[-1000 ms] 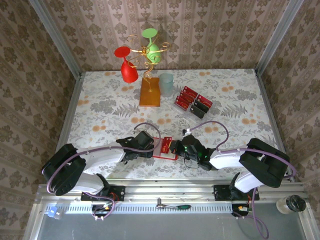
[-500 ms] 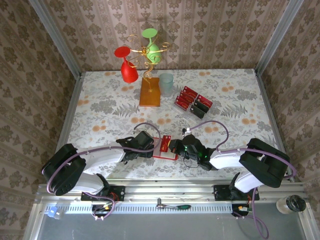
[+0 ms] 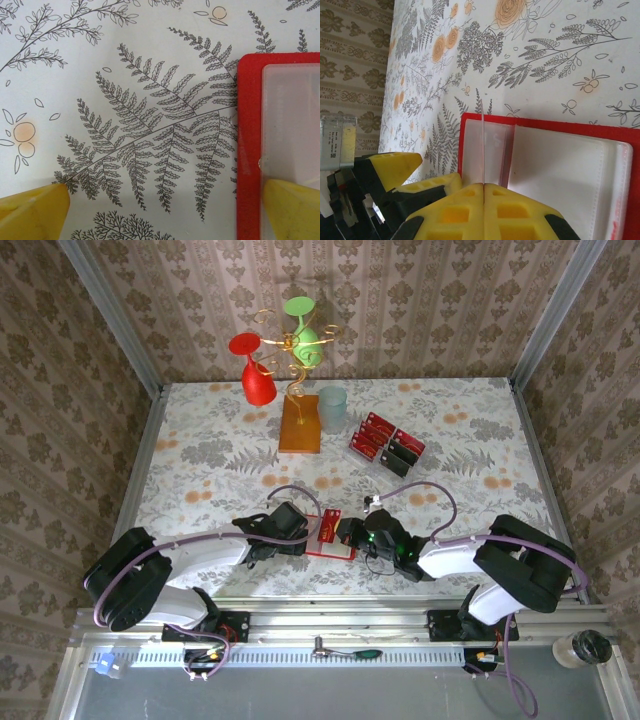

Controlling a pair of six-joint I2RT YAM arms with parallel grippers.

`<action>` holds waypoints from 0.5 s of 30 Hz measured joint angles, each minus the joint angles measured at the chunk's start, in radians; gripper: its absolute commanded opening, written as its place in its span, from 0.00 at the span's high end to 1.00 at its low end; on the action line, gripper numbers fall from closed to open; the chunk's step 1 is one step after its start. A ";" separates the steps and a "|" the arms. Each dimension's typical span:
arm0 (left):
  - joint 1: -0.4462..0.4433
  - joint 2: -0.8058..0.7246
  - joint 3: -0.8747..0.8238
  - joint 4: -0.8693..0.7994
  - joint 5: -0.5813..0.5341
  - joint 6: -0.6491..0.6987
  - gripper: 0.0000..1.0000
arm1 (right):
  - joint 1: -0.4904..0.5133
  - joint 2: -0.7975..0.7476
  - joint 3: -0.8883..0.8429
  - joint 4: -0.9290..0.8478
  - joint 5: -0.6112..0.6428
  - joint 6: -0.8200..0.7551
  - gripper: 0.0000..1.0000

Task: Put the credit cards into the card holder
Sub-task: Insert the credit card into the card slot.

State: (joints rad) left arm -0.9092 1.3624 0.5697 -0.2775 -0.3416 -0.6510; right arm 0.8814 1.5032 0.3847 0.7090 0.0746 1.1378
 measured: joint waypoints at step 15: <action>0.000 0.000 0.000 0.000 0.000 -0.003 0.00 | 0.000 0.008 -0.029 0.035 0.001 0.021 1.00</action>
State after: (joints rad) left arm -0.9092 1.3624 0.5697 -0.2775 -0.3416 -0.6540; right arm 0.8814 1.5116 0.3557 0.7441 0.0753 1.1591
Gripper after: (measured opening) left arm 0.999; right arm 0.063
